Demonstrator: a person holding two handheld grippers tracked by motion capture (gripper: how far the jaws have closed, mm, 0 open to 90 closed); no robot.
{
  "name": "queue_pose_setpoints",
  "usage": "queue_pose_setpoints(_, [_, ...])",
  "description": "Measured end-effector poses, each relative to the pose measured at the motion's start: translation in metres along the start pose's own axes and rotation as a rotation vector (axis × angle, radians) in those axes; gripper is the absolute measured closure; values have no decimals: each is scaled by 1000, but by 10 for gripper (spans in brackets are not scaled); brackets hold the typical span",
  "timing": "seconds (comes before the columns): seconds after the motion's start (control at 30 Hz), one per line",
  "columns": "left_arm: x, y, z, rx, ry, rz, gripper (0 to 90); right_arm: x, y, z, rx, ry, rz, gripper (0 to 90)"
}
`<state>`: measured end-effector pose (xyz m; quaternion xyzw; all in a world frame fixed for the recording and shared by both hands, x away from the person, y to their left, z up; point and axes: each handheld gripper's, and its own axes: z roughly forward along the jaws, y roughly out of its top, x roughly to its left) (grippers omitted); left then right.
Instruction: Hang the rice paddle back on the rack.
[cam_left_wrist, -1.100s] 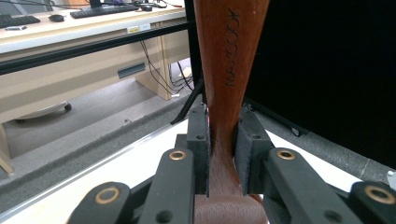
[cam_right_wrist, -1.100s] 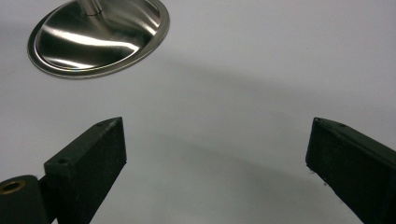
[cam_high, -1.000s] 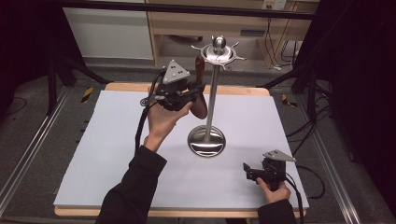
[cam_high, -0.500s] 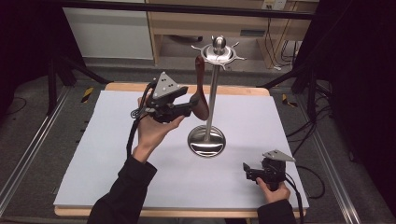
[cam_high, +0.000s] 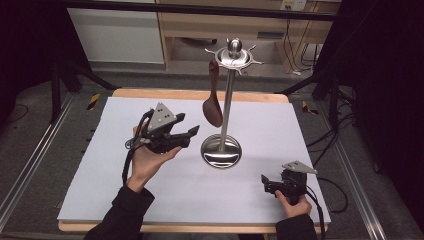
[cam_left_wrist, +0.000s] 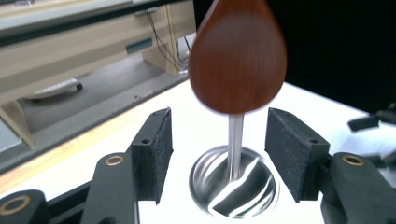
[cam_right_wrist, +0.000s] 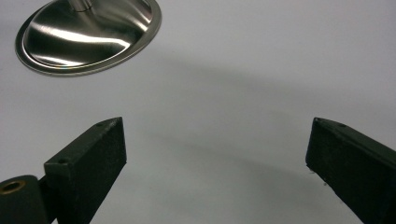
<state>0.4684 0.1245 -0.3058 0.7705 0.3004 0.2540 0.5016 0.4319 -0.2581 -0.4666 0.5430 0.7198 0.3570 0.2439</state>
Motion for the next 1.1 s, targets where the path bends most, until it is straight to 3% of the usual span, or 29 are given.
queue_pose_setpoints(0.5, [14, -80, -6, 108, 31, -48, 373, -1, -1, 2, 9, -15, -10, 54])
queue_pose_setpoints(0.77, [28, -121, -10, 154, 79, -87, 338, -3, -3, 3, 36, -25, -19, 54])
queue_pose_setpoints(1.1, [51, -155, -26, 197, 175, -146, 292, -9, -6, 2, 47, -33, -9, 56])
